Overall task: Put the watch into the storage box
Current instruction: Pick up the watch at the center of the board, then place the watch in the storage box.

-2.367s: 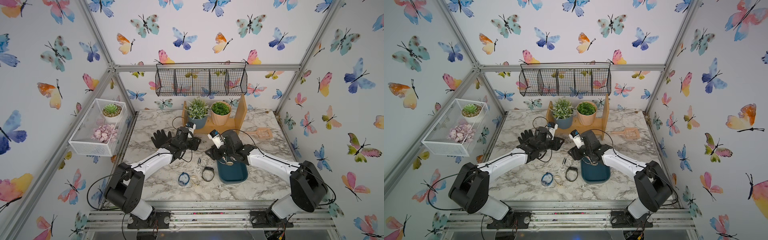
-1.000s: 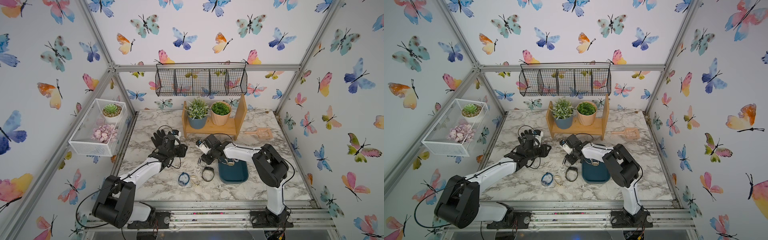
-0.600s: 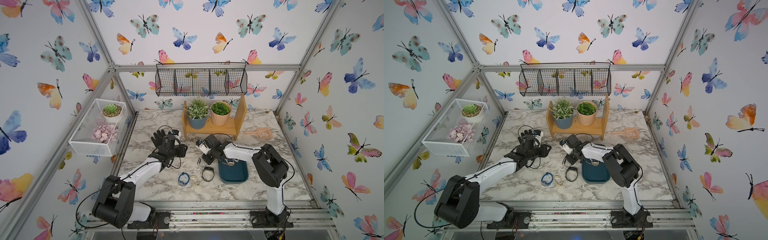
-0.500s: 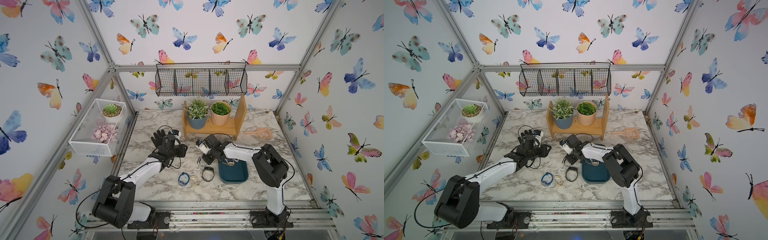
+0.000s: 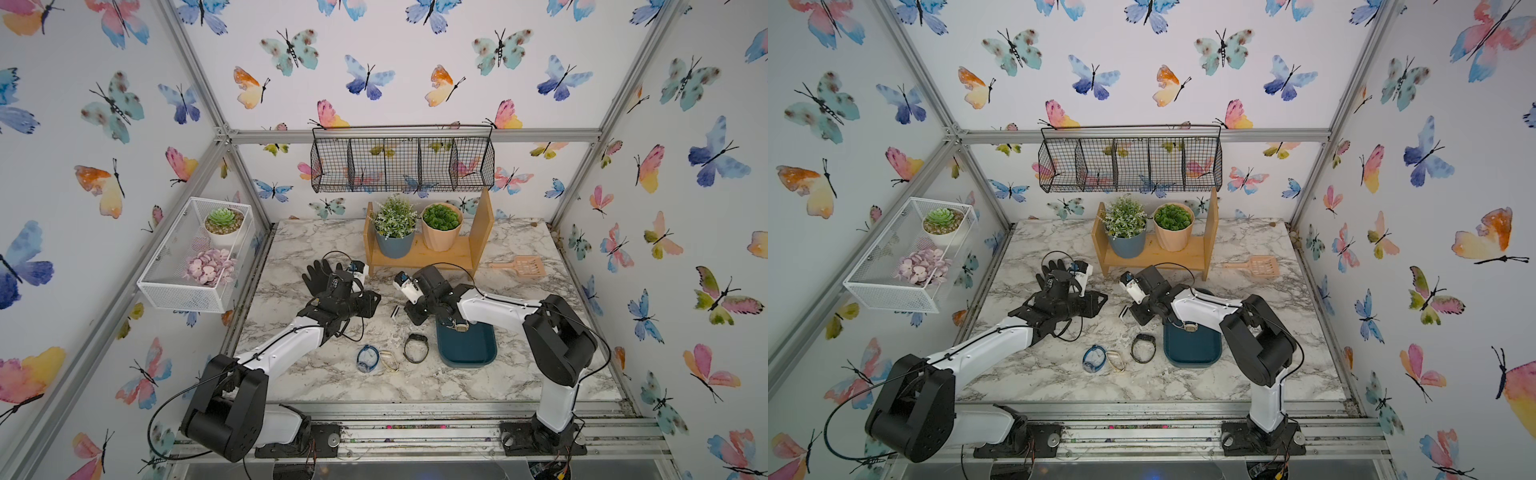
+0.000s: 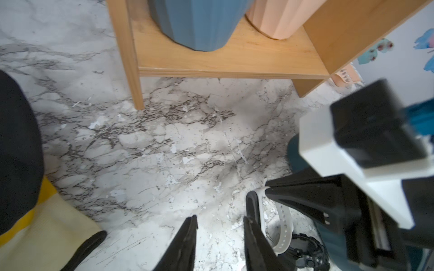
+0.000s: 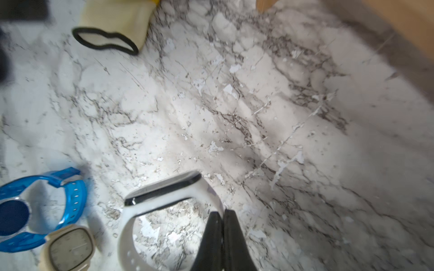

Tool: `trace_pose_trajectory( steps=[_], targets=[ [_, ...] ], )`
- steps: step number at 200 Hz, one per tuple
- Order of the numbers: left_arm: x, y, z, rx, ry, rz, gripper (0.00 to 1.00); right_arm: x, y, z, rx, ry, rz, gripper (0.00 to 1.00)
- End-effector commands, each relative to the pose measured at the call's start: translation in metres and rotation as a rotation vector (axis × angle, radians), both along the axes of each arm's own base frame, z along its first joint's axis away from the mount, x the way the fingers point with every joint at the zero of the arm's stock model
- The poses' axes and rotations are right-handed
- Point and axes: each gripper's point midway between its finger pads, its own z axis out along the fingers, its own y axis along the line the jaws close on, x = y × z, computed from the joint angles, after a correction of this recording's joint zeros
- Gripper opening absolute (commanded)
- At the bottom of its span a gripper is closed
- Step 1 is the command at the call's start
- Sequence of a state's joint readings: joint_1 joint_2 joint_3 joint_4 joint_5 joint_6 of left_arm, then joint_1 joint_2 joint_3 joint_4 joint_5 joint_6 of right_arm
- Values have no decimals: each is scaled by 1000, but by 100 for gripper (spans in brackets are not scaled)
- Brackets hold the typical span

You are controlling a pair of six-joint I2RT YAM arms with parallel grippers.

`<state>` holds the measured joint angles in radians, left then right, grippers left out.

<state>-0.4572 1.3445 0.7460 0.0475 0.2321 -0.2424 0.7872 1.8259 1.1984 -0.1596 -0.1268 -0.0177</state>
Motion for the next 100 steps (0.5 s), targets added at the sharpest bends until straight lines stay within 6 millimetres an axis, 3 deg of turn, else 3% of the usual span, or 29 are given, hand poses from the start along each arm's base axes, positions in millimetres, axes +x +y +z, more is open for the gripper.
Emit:
trace_pose_trajectory(
  steps=[1, 40, 100],
  targets=[
    [-10, -28, 25, -27, -70, -126, 38, 7, -3, 39, 76, -91, -65, 2],
    [-24, -65, 31, -29, -108, -236, 38, 11, -33, 61, 103, -118, -163, 2],
    [-39, -99, 33, -62, -122, -317, 38, 22, -102, 48, 102, -62, -344, 2]
  ],
)
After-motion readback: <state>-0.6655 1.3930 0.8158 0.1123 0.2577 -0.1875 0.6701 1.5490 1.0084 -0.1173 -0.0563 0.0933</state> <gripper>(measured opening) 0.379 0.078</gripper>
